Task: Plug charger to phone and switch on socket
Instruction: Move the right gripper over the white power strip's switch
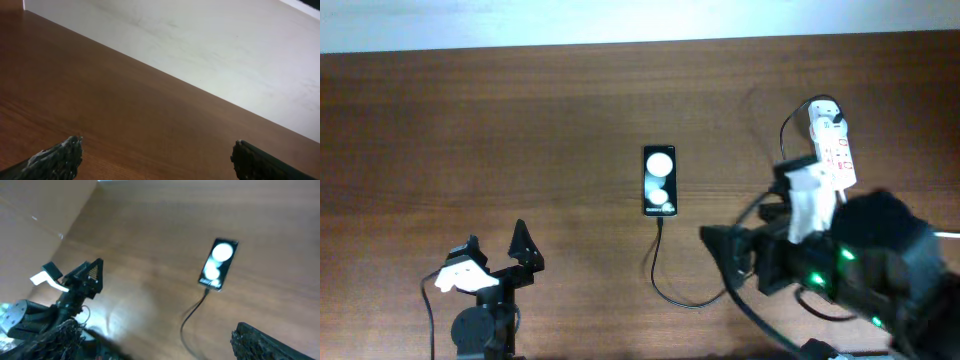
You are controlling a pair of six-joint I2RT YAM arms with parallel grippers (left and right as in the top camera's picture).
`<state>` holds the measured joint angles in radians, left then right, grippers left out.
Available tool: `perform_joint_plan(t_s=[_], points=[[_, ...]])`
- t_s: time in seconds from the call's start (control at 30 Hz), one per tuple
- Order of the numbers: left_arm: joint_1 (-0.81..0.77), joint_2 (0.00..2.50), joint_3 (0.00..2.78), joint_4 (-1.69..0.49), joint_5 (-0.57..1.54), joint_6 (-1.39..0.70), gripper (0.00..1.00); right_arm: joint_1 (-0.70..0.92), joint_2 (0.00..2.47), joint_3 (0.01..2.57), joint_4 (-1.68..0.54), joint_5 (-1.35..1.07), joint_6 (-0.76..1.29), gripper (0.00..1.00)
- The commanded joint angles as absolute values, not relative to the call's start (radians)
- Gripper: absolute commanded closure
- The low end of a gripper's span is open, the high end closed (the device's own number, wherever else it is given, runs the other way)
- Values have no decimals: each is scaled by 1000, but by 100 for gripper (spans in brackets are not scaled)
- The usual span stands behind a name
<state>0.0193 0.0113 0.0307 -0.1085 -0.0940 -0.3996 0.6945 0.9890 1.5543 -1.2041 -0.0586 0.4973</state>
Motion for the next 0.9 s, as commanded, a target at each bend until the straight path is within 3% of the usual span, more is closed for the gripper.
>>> perform_joint_plan(t_s=[0.0, 0.17, 0.27, 0.37, 0.4, 0.63, 0.87], points=[[25, 12, 24, -105, -94, -379, 1, 694, 1109, 1562, -1215, -186, 566, 1], [25, 12, 24, -105, -94, -379, 1, 693, 1229, 1562, -1294, -182, 555, 0], [25, 12, 24, -105, -94, -380, 1, 693, 1217, 1637, -1464, -69, 556, 13], [25, 12, 24, -105, -94, -379, 1, 693, 1216, 1731, -1593, -10, 560, 36], [25, 12, 24, -105, -94, -380, 1, 693, 1212, 1736, -1589, -4, 591, 39], [25, 12, 24, -105, -94, -379, 1, 693, 1217, 1736, -1589, 142, 701, 55], [25, 12, 24, -105, -94, -379, 1, 693, 1217, 1736, -1590, 297, 815, 60]])
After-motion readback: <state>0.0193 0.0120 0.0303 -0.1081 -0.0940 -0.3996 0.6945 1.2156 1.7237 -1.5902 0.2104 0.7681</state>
